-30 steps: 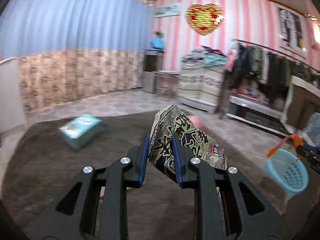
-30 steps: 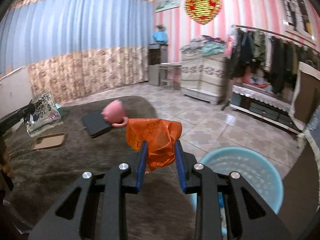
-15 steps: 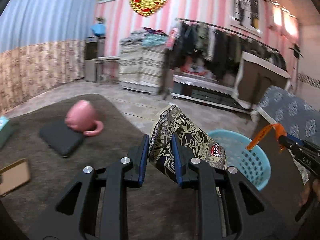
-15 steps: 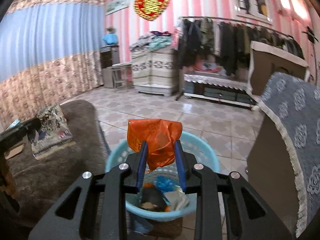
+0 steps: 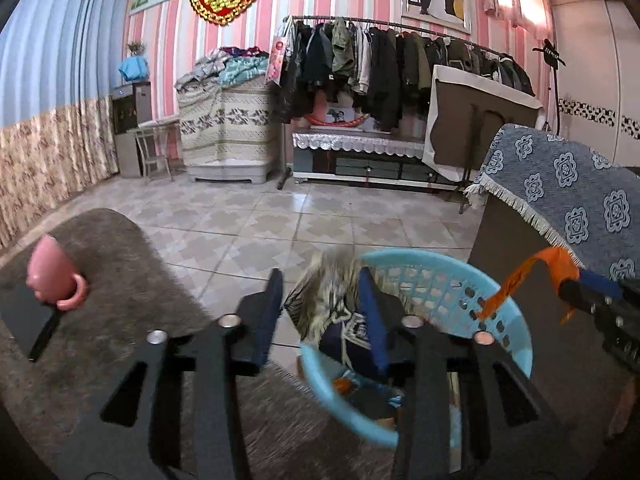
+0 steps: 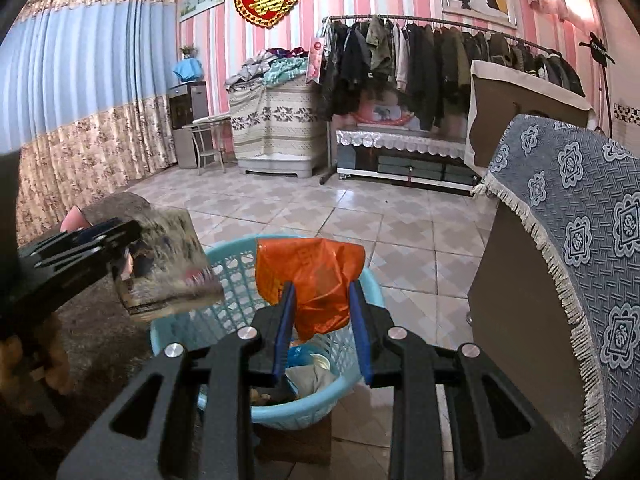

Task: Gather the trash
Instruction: 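Open the left tool over the basket while the right tool releases the orange mesh bag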

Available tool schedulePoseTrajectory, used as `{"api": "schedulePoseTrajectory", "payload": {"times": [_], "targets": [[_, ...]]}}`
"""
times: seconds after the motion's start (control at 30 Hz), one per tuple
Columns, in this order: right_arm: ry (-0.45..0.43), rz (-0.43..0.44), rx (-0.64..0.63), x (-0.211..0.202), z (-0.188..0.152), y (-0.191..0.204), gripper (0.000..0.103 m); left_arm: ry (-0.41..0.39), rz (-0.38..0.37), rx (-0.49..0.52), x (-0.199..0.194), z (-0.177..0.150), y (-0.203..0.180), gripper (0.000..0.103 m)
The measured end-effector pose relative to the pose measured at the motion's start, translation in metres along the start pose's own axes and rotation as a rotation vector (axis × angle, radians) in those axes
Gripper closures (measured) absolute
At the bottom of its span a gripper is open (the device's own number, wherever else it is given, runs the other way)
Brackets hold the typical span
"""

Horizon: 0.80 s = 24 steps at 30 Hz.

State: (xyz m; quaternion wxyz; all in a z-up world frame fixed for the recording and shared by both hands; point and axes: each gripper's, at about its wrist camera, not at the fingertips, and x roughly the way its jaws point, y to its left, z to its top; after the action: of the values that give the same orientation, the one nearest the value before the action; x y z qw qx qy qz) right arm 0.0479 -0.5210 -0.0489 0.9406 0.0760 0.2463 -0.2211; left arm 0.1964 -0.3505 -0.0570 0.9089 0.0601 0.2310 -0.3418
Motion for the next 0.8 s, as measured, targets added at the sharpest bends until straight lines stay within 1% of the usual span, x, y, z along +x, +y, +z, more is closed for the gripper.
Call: {"api": "schedulePoseTrajectory", "payload": {"times": [0.03, 0.1, 0.13, 0.17, 0.2, 0.23, 0.27, 0.37, 0.47, 0.53, 0.6, 0.67, 0.73, 0.77, 0.8], "targets": [[0.003, -0.002, -0.001, 0.001, 0.0, -0.001, 0.075, 0.004, -0.005, -0.004, 0.003, 0.001, -0.001, 0.054], [0.008, -0.004, 0.001, 0.003, -0.002, -0.002, 0.075, -0.002, 0.011, -0.014, 0.002, 0.003, 0.0, 0.048], [0.011, -0.003, 0.003, 0.004, -0.002, 0.0, 0.075, -0.007, 0.018, -0.019, 0.0, 0.003, 0.002, 0.041], [0.015, -0.002, 0.005, 0.006, -0.003, 0.0, 0.075, -0.014, 0.03, -0.026, -0.003, 0.003, 0.006, 0.032], [0.019, 0.0, 0.006, 0.008, -0.004, 0.001, 0.075, -0.018, 0.042, -0.029, -0.006, 0.003, 0.008, 0.027], [0.022, 0.001, 0.007, 0.008, -0.006, 0.003, 0.075, -0.03, 0.068, -0.032, -0.011, 0.003, 0.013, 0.02], [0.026, 0.003, 0.007, 0.01, -0.007, 0.005, 0.075, -0.038, 0.086, -0.033, -0.016, 0.004, 0.018, 0.016], [0.037, 0.013, 0.003, 0.018, -0.008, 0.011, 0.075, -0.044, 0.127, -0.044, -0.027, 0.005, 0.035, 0.011], [0.046, 0.017, -0.009, 0.026, -0.007, 0.018, 0.075, -0.04, 0.153, -0.073, -0.036, 0.005, 0.051, 0.008], [0.056, 0.016, -0.012, 0.033, -0.006, 0.025, 0.075, -0.045, 0.187, -0.088, -0.045, 0.002, 0.063, 0.006], [0.07, 0.014, -0.011, 0.039, -0.006, 0.029, 0.074, -0.046, 0.214, -0.093, -0.053, 0.0, 0.075, 0.006], [0.075, 0.009, -0.013, 0.046, -0.003, 0.034, 0.069, -0.044, 0.234, -0.103, -0.06, -0.001, 0.084, 0.006], [0.062, 0.009, -0.013, 0.049, 0.0, 0.037, 0.045, -0.042, 0.254, -0.122, -0.068, -0.002, 0.095, 0.006], [0.051, 0.01, -0.017, 0.048, 0.002, 0.04, 0.041, -0.042, 0.262, -0.13, -0.071, -0.002, 0.098, 0.006], [0.037, 0.006, -0.028, 0.047, 0.004, 0.044, 0.035, -0.044, 0.272, -0.138, -0.075, -0.002, 0.103, 0.006]]}}
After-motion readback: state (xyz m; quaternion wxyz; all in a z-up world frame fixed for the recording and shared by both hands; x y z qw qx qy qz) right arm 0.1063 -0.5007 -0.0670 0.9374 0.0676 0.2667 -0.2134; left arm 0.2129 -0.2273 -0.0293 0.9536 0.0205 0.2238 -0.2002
